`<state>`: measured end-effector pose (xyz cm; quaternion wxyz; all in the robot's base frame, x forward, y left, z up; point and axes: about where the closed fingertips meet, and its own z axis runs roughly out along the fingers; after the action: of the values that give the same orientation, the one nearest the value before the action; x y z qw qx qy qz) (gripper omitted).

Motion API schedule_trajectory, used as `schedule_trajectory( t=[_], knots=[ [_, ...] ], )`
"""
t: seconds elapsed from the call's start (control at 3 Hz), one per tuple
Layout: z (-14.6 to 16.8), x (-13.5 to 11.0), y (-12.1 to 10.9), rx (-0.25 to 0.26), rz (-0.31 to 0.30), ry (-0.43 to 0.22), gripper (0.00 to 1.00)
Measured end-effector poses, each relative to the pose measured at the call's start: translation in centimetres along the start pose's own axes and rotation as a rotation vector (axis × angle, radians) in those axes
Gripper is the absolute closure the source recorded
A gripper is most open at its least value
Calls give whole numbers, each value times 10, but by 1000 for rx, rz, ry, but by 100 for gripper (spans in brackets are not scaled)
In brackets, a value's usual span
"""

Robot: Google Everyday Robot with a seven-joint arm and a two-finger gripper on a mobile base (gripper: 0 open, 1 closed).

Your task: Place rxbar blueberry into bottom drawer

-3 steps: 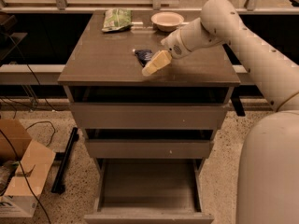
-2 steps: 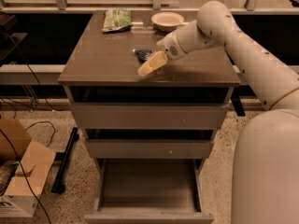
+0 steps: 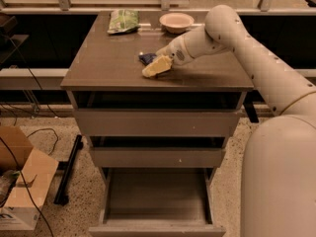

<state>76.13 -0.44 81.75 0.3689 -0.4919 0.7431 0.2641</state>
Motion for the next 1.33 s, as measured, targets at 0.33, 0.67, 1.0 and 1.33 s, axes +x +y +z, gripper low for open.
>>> schedule_trajectory(
  t=[0.33, 0.67, 1.0, 1.33],
  knots=[
    [-6, -6, 3, 11, -12, -1, 65],
    [-27, -36, 17, 43, -99, -22, 89],
    [-49, -69, 36, 65, -196, -52, 100],
    [-70, -85, 78, 39, -299, -73, 100]
  ],
)
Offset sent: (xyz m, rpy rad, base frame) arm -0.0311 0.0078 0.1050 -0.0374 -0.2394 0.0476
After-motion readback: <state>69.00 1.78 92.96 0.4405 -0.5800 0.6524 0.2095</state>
